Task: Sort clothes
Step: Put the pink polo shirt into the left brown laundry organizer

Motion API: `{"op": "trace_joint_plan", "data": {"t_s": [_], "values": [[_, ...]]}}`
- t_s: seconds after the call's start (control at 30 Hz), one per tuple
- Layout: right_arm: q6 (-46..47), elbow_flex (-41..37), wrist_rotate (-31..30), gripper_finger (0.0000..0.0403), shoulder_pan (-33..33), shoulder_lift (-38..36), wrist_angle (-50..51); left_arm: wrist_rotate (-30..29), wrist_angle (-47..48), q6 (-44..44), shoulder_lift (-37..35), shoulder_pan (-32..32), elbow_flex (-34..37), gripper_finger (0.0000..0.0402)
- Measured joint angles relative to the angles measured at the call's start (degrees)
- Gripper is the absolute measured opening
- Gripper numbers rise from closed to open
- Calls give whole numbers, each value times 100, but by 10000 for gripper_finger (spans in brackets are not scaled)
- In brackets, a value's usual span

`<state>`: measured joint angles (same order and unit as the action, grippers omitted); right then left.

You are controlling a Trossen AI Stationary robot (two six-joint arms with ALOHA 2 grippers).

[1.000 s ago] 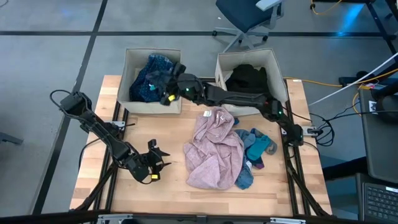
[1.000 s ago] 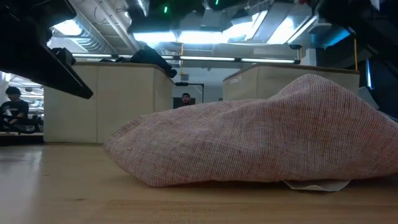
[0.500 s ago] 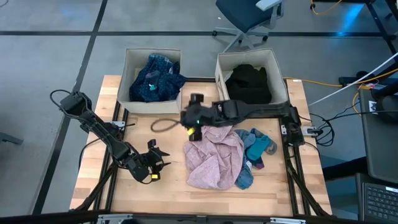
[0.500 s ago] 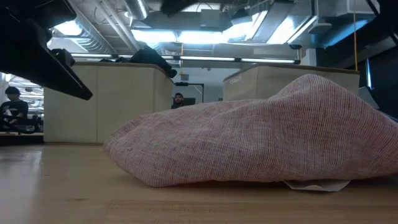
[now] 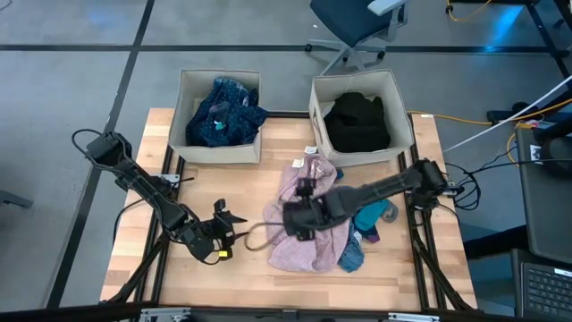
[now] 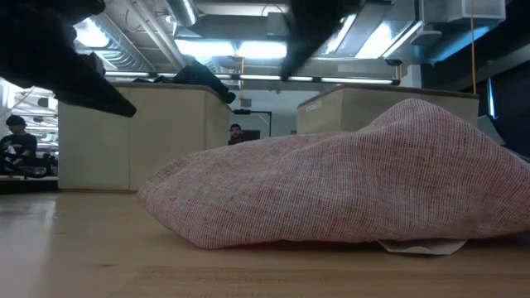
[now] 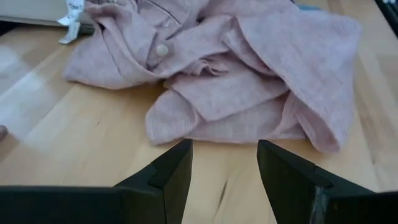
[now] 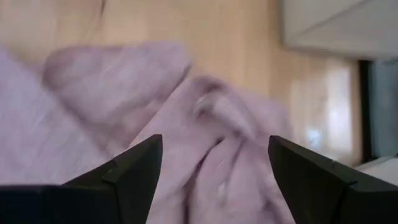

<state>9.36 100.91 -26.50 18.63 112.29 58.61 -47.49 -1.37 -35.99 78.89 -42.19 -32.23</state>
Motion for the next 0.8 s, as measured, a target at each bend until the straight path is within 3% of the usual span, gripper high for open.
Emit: {"op": "trace_joint_plan", "data": {"t_s": [0.23,0.5,0.7,0.8], "values": [[1343,-1985,-175,293,697,-1116,-484,-34,-310,-130,2,164,2,172],[2778,-3876,-630,293,1379,-2050,-2001,69,-893,-77,2,666,2,172],[2927,-4504,-118,293,1563,-1957,-3403,457,-1407,461,116,856,2,172],[2933,-4491,66,293,1549,-1959,-3635,620,-1807,736,311,871,0,172]]}}
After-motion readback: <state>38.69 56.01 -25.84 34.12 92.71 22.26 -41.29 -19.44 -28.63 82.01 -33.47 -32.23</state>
